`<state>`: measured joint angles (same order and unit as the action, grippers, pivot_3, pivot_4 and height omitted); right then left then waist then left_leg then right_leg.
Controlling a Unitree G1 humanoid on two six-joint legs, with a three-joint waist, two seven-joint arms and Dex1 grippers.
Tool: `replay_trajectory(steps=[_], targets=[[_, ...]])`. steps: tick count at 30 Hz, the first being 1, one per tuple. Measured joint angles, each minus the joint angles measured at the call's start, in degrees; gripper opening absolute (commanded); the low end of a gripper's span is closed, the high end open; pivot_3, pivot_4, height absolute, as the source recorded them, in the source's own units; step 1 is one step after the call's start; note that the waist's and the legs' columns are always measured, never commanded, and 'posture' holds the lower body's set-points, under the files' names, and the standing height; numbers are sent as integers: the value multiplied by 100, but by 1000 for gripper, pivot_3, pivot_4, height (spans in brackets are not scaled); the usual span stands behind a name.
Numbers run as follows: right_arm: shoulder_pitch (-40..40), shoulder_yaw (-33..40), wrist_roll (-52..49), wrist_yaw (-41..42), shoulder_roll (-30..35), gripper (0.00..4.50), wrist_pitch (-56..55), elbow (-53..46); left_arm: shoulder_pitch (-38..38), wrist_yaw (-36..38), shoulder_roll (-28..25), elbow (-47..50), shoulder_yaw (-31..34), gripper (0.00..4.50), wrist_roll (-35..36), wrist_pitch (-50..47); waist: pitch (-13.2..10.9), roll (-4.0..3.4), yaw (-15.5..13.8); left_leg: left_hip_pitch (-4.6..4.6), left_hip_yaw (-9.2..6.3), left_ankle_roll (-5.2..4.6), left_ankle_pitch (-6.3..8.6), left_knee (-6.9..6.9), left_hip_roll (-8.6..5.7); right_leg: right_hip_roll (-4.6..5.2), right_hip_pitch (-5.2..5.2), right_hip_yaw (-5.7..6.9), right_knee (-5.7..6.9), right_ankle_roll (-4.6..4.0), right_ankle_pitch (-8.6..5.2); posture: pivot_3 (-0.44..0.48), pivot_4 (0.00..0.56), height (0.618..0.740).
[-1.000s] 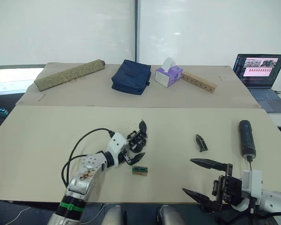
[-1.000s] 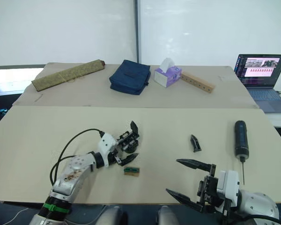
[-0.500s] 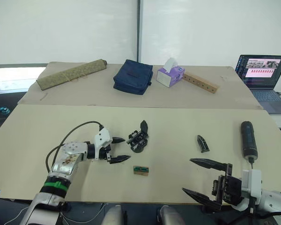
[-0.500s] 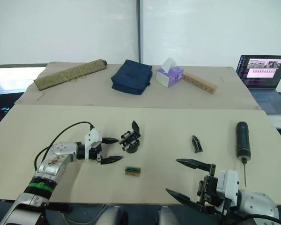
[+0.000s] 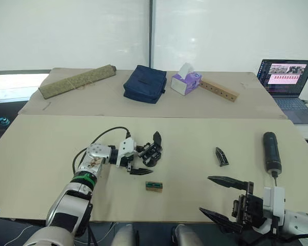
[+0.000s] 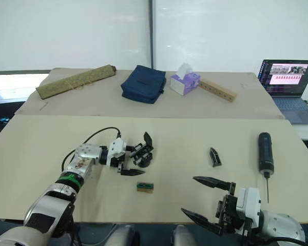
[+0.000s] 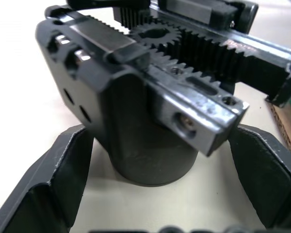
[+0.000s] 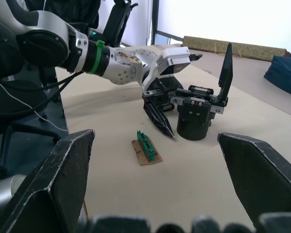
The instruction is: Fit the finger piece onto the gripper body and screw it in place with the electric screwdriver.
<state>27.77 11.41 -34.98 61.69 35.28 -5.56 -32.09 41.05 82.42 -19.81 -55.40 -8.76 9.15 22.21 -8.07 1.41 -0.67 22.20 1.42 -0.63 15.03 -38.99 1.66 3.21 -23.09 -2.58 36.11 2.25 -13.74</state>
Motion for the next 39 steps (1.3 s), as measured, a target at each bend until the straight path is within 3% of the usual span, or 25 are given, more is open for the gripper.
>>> replay_trajectory(steps=[2, 10, 17, 23, 29, 39], targets=[[37, 1, 0, -35, 0, 4500, 0, -6, 43, 37, 34, -94, 52, 2278, -1, -5, 0, 0, -1, 0, 0, 0, 0, 0, 0, 0, 0, 0, -1, 1, 0, 0, 150, 740], [181, 10, 13, -84, 2, 4500, 0, -63, -146, -72, 142, 180, 238, 2277, 11, -138, 0, 0, 1, 1, -1, 0, 0, 0, 0, 3, 0, -2, -1, 2, 0, 0, 150, 740], [222, 7, 99, -101, -16, 4500, -8, -76, -1850, -1449, 55, 3413, 216, 2277, -16, -1849, 0, -1, 14, 2, -15, 0, 0, 1, 9, 2, -7, -4, 8, 1, 1, 0, 150, 740], [38, -95, 224, -108, -65, 4500, -10, -43, -2662, -3026, 145, 5277, 176, 2277, -271, -3345, 0, -1, 7, -3, -20, 0, 0, -1, 8, 1, -4, -4, 8, 0, 1, 0, 150, 740], [2, -98, 235, -91, -68, 4500, -11, 11, -2911, -3872, 332, 5641, 114, 2277, -394, -3633, 0, -1, 1, -2, -16, 0, 0, -1, 6, 1, -4, -4, 6, 0, 1, 0, 150, 740], [-147, -79, 270, -71, -48, 4500, -12, 101, -2946, -4066, 329, 5486, -151, 2277, -461, -3231, 0, -1, -5, -4, -10, 0, 0, -1, 4, 3, -1, -4, 4, -1, 1, 0, 150, 740]])
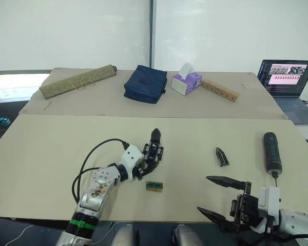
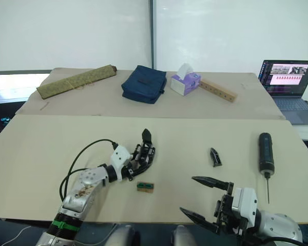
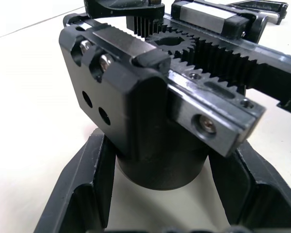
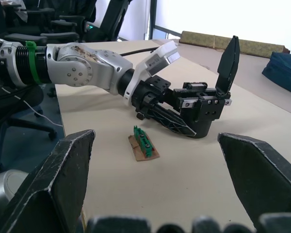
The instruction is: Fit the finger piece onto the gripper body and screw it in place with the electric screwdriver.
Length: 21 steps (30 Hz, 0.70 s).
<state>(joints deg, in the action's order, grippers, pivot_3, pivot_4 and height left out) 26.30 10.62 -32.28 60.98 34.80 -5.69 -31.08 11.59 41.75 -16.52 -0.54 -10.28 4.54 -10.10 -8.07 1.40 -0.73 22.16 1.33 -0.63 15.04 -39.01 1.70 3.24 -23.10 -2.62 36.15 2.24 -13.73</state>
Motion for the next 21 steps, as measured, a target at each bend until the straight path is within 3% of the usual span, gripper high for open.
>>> replay_trajectory(steps=[5, 7, 10, 15, 21], targets=[[-52, 1, 8, 0, 0, 4500, -1, 31, 11, 43, -45, -33, 15, 2277, 63, -16, 1, -1, 6, -5, 1, 0, 0, 1, 0, 0, 3, 0, 0, 0, 0, 0, 150, 740], [-68, 1, 11, 0, -1, 4500, -1, 59, 12, 68, -90, -35, 29, 3332, 151, -74, 1, -1, 7, -6, 1, 0, 0, 2, 1, -1, 4, 0, 1, 0, 0, 0, 150, 740], [-94, -2, 18, -4, -3, 4500, -2, 97, 11, 149, -172, -43, 40, 4450, 248, -137, 3, -4, 20, -10, 3, 0, 0, 3, 2, -1, 4, -2, 3, -1, 0, 0, 150, 740], [-130, 2, 15, -11, -5, 4500, -4, 106, -93, 571, -599, -44, 204, 4450, 505, -21, 3, -5, 40, -12, 4, 0, 0, 6, 6, -4, 2, -2, 4, -4, -1, 0, 150, 740], [173, 361, 0, -302, -49, 4500, 10, 76, -364, 1889, -1570, -599, 828, 4450, 1183, 643, 4, -6, 33, -12, 10, 0, 0, 7, 10, -2, -1, -1, 4, -8, -4, 0, 150, 740]])
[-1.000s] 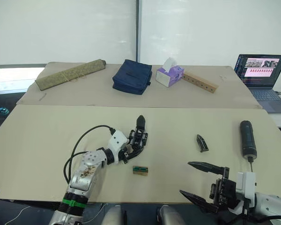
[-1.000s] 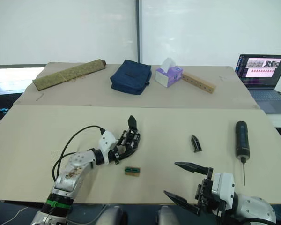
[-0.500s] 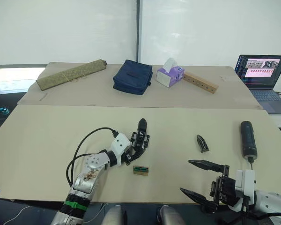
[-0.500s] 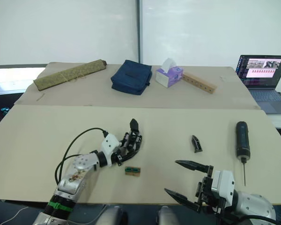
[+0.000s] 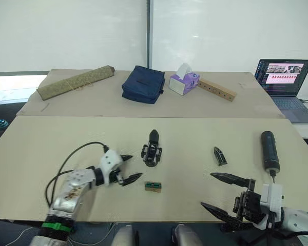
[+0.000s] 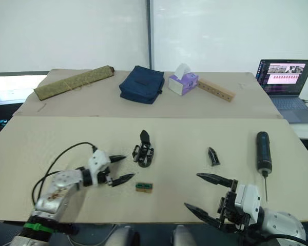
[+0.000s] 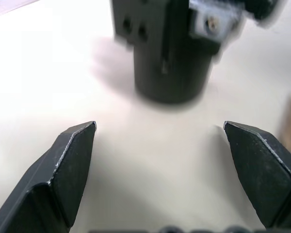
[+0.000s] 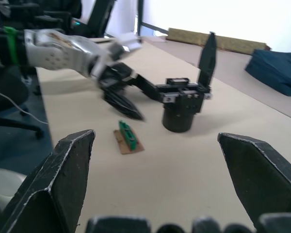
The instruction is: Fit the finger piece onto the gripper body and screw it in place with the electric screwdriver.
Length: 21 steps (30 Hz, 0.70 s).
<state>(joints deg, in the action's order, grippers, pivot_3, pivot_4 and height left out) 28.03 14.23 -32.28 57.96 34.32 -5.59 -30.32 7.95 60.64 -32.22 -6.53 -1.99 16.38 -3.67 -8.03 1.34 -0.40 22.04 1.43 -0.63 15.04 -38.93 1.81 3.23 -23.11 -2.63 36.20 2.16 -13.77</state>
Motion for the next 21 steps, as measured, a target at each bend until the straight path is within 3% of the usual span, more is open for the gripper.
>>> replay_trajectory(steps=[4, 6, 9, 13, 18, 21], targets=[[660, 396, 206, -596, -226, 4500, 127, -199, -14, 984, -572, -444, 628, 4450, 707, -74, 0, 0, -41, 6, -1, 0, 0, 1, 8, 1, -5, 12, 1, -8, -7, 0, 150, 740], [1054, 538, 570, -1285, -473, 4500, 527, -502, 96, 1272, -709, -382, 899, 4450, 1133, -319, 1, -1, -51, 6, -1, 1, 0, 0, 8, 9, -4, 12, 2, -6, -8, 0, 150, 740], [1414, 642, 982, -2154, -703, 4500, 1276, -750, 256, 1374, -730, 2, 1073, 4450, 1514, -566, 3, 1, -33, 6, 8, 1, 0, 0, 7, 19, -3, 6, 0, -7, -9, 0, 150, 740], [1478, 682, 1038, -2722, -849, 4500, 1936, -1012, 462, 1381, -729, 599, 1177, 4450, 1932, -922, 4, 4, 14, 2, 10, 1, 1, 2, 11, 15, -6, 2, -1, -8, -8, 0, 150, 740], [610, 793, 583, -3296, -464, 4500, 3408, -1252, 597, 1476, -750, 973, 1175, 4450, 2334, -1436, 4, 4, 85, -1, 9, 1, 0, 2, 5, 5, -5, 1, 2, -10, -7, 0, 150, 740], [-711, 934, 2, -3493, 311, 4500, 4718, -1164, 914, 1472, -678, 1039, 1113, 4450, 2351, -1508, 1, 8, 106, 2, 10, 0, 0, -2, -2, 1, -2, -5, 0, -10, -1, 0, 150, 740]])
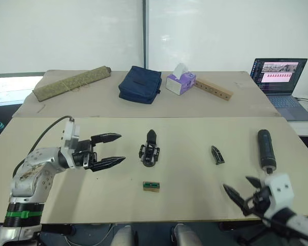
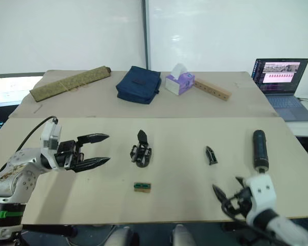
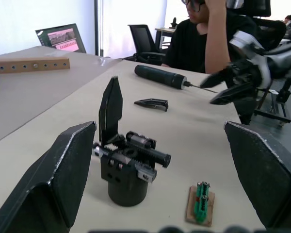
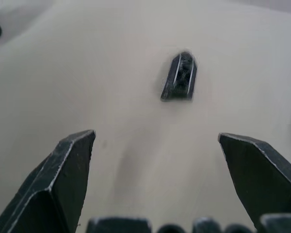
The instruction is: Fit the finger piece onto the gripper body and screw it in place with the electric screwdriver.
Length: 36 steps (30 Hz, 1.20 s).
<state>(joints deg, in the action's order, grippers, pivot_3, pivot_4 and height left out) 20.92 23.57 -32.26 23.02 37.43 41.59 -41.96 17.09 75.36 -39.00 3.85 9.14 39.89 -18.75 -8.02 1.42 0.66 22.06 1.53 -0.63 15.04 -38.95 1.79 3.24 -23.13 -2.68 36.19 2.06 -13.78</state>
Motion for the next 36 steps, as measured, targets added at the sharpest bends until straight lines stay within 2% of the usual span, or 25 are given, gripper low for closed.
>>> replay_trajectory(steps=[3, 7, 10, 15, 19, 26, 32, 36], targets=[[-1376, -114, -354, -218, 465, 4500, 1203, 401, 143, -54, 151, 156, -80, 4450, 4, 2, 0, 0, 3, 5, -3, 0, 0, 6, -1, -8, -3, -1, -6, 1, -1, 0, 150, 740], [-2800, -933, -292, -596, 637, 4500, 2518, 1198, 70, -158, 280, 346, -208, 4450, -4, -20, -2, 2, 0, 21, -15, -3, 1, 12, 2, -14, -17, 6, -6, -1, -2, 0, 150, 740], [-3344, -1479, -180, -744, 615, 4500, 3036, 1561, 47, -239, 307, 471, -242, 4450, -25, -11, -3, 1, -15, 30, -15, -3, 1, 9, -2, -10, -22, 6, -7, 0, -2, 0, 150, 740], [-3827, -1897, 37, -771, 572, 4500, 3221, 1990, -30, -377, 329, 596, -243, 4450, -33, 0, -3, 1, -5, 30, -11, -3, 1, 0, -7, -2, -18, -1, -11, 15, 7, 0, 150, 740], [-4087, -2100, 57, -706, 473, 3330, 3521, 2202, -138, -470, 331, 675, -241, 4500, -41, 12, -3, 1, 6, 28, -13, -3, 1, 2, -4, -6, -19, 0, -10, 15, 7, 0, 150, 740], [-4185, -2191, 277, -551, 509, 868, 3609, 2379, -195, -552, 331, 762, -242, 4500, -52, 12, -2, 2, 5, 27, -13, -3, 1, 2, -1, -7, -17, 2, -10, 14, 7, 0, 150, 740], [-3999, -2118, 412, -384, 514, 809, 3391, 2319, -197, -608, 331, 794, -244, 4500, -54, 11, -2, 2, 0, 26, -13, -3, 1, 2, 0, -9, -16, 3, -10, 14, 7, 0, 150, 740], [-3699, -2124, 533, -115, 601, 809, 2844, 2207, -193, -639, 345, 791, -265, 4500, -67, 11, -2, 2, 3, 27, -13, -3, 1, 2, -1, -8, -16, 2, -12, 15, 6, 0, 150, 740]])
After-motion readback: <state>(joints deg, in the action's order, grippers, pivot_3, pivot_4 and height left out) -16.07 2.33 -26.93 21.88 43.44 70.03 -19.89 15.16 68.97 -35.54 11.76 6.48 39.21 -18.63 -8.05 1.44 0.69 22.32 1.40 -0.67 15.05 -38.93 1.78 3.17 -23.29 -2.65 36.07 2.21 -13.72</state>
